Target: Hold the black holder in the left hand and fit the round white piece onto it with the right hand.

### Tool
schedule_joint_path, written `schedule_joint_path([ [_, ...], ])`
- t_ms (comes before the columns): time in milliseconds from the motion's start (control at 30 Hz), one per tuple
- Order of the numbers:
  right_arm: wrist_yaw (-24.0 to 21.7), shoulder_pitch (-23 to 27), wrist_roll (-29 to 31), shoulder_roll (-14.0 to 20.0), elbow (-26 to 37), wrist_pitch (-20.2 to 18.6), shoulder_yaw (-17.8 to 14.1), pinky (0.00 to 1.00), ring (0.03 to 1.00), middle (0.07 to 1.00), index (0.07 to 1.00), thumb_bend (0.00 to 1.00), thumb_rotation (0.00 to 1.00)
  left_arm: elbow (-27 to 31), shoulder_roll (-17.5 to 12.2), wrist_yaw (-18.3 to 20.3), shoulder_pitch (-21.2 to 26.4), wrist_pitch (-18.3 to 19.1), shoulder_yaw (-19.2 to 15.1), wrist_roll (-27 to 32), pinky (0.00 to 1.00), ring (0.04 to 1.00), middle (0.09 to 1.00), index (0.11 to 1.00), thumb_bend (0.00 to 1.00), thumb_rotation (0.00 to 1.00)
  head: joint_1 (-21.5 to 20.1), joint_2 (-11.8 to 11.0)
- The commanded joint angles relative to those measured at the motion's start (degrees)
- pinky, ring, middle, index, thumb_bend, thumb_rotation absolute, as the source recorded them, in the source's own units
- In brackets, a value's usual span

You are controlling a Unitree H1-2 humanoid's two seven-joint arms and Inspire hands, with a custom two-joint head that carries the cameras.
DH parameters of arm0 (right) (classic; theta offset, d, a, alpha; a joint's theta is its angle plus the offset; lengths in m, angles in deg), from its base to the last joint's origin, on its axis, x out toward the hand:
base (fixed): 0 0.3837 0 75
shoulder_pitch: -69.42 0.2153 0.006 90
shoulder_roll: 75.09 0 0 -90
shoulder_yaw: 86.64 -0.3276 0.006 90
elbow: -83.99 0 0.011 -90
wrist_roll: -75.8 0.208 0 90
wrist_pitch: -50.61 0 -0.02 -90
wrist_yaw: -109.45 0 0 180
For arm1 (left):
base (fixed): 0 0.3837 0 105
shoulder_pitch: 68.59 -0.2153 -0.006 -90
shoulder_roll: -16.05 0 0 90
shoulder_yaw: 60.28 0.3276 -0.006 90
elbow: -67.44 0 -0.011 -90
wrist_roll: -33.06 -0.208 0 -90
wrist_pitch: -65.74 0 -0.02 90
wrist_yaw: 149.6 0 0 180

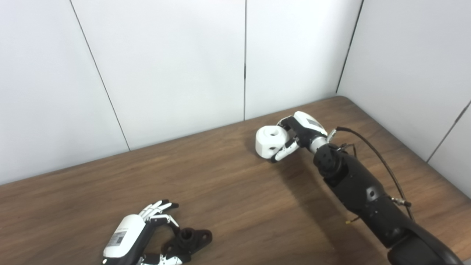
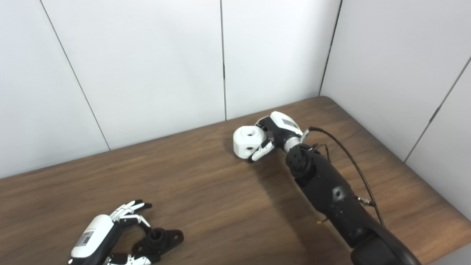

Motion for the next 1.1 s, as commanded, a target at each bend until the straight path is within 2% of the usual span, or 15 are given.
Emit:
schedule_joint_path([
  [0, -0.16, -0.85, -0.39, -0.49, -0.62, 0.96, 0.75, 0.71, 0.778, 0.773, 0.483, 0.52, 0.13, -5.35, -1.31, 3.15, -6.16, 2.84, 1.74, -1.90, 0.90, 0.925, 0.864, 0.484, 0.52, 0.05, -0.03, 0.03],
  [367, 3.79, -1.17, -1.63, -1.69, -0.90, 0.95, 0.37, 0.67, 0.753, 0.745, 0.482, 0.52, 0.13, -5.01, -1.16, 3.55, -6.19, 3.55, 1.89, -2.11, 0.91, 0.932, 0.870, 0.484, 0.52, 0.05, 0.73, 0.32],
  [467, 3.90, -0.90, -1.50, -1.87, 1.08, -0.32, -0.26, 0.67, 0.756, 0.753, 0.482, 0.52, 0.13, -5.16, -1.26, 3.17, -6.23, 3.12, 1.85, -2.18, 0.90, 0.927, 0.867, 0.484, 0.52, 0.05, 0.97, 0.41],
  [767, 3.59, 1.60, -0.90, -0.42, 8.69, -0.41, -3.75, 0.68, 0.783, 0.765, 0.481, 0.52, 0.13, -4.52, -1.68, 3.15, -6.34, 3.34, 1.42, -2.13, 0.91, 0.930, 0.865, 0.484, 0.52, 0.05, 1.41, 0.94],
  [933, 2.05, 2.84, -0.68, 0.79, 13.40, -0.09, -5.42, 0.68, 0.772, 0.765, 0.481, 0.52, 0.13, -4.76, -1.63, 2.99, -6.16, 3.54, 1.43, -2.49, 0.91, 0.930, 0.865, 0.484, 0.52, 0.05, 2.25, 1.38],
  [1067, -0.07, 2.86, -0.90, 1.44, 17.14, -0.21, -5.27, 0.68, 0.771, 0.759, 0.481, 0.52, 0.13, -5.15, -1.21, 3.17, -5.96, 3.80, 1.45, -2.32, 0.91, 0.933, 0.866, 0.484, 0.52, 0.05, 4.29, 1.37],
])
